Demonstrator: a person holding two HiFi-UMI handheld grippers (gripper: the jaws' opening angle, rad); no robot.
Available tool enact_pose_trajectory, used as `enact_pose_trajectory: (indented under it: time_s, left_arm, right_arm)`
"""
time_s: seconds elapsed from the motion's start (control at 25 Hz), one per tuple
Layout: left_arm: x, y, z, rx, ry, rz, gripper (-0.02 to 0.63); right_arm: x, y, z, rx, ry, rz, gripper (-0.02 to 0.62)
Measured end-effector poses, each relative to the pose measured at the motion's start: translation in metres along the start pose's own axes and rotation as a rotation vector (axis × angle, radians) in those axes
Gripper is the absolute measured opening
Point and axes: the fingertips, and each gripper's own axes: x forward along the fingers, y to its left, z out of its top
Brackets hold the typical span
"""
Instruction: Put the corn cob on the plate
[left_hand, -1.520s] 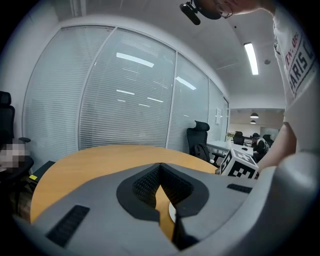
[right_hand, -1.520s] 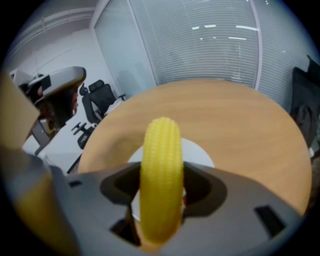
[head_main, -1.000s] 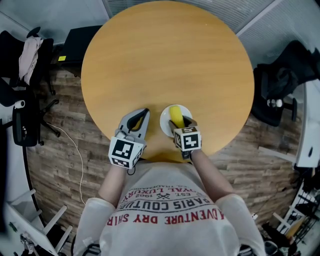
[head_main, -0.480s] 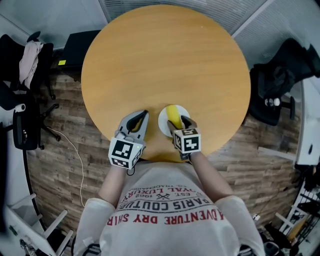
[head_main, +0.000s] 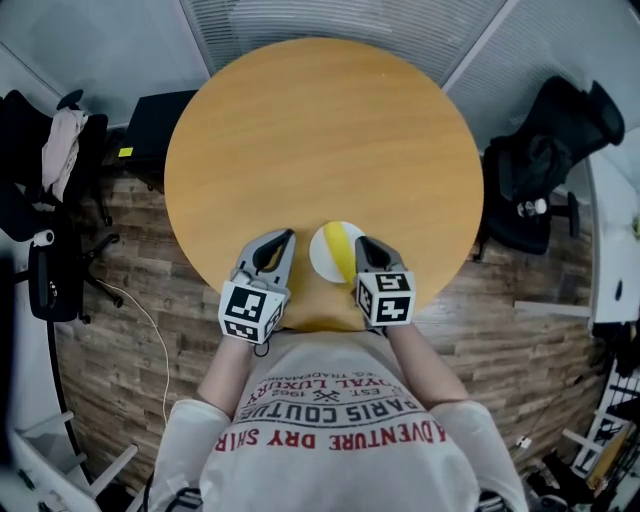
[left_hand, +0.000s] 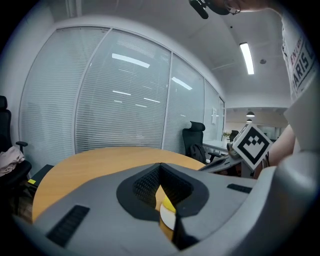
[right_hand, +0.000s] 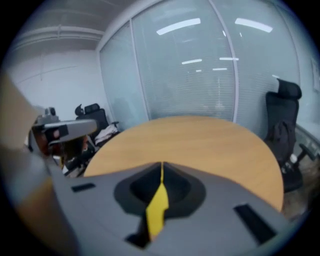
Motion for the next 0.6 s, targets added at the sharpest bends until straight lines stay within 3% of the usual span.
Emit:
enact_pose_trajectory:
  time_s: [0.2,0.6]
  left_arm:
    - [-0.003,-0.004,0.020,0.020,-0.036,-0.007,0.032]
    - [-0.024,-0.006,0.076,0.107,-0.145,-0.019,0.032]
  right_arm:
    - [-0.036,0.007,0.054,-0.105,-0.196,-0.034,0.029]
    - [-0.093,0.031,0.120,-0.162,-0.509,-0.019,0.029]
